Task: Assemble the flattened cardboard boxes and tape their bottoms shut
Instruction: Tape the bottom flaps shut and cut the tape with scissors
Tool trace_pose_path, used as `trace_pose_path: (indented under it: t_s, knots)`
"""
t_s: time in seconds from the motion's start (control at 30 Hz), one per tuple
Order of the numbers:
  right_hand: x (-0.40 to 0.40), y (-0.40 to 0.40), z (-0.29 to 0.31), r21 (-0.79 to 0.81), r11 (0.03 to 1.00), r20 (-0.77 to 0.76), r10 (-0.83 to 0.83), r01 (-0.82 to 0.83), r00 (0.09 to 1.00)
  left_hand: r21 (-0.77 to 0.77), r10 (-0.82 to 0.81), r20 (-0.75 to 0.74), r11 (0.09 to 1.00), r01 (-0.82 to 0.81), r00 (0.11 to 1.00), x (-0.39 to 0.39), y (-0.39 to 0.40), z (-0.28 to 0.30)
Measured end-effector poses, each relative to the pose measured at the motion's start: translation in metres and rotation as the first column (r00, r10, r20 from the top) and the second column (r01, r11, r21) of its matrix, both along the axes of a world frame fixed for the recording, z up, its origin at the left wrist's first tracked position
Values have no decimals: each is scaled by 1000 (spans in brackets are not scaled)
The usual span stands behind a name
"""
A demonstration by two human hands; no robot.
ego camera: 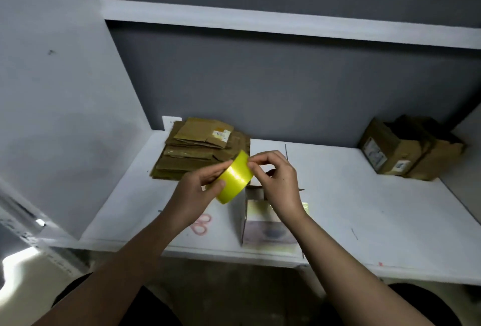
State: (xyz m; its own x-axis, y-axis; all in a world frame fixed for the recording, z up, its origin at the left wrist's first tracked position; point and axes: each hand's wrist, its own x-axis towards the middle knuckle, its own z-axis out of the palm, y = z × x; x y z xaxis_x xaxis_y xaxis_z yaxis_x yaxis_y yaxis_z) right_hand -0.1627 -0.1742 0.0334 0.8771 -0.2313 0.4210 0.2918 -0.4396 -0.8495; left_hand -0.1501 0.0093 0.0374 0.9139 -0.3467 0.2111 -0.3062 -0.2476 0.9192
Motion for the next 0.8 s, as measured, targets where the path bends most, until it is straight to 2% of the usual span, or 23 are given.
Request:
trace_pose_path:
  t_s: [0.07,0.2,0.27,0.33,0.37,0.43,0.5,0.63,0.8]
  knots:
    - [-4,-13,7,-1,998,22,-57,57,998,-25,-31,19,999,31,999,0,-16,8]
    - [-8,-30,12,-120,980,19,-160,161,987,-68,-110,-17,992,109,994,-5,-46,18]
    - [-11,-37,14,-126,974,14,-190,190,982,-24,-122,-24,992,121,992,-12,-54,15]
    - [-13,-45,15,-121,965,2,-236,235,972,90,-67,101,994,58,993,-18,-58,9]
    - [-14,-49,16,-97,964,-20,-249,246,968,72,-33,155,997,22,987,-19,-58,5]
    - [-14,-54,17,-25,972,-98,-233,232,968,-92,39,111,995,-29,993,-20,-59,4]
    - [-17,-57,21,83,977,-187,-176,194,966,-179,57,81,983,-42,995,-21,-63,9]
    - [-25,-60,31,356,926,-262,-28,124,965,-150,19,139,989,2,990,-21,-66,19]
    - [-23,-58,30,411,902,-290,-8,132,957,-41,-31,192,998,40,981,-19,-57,26]
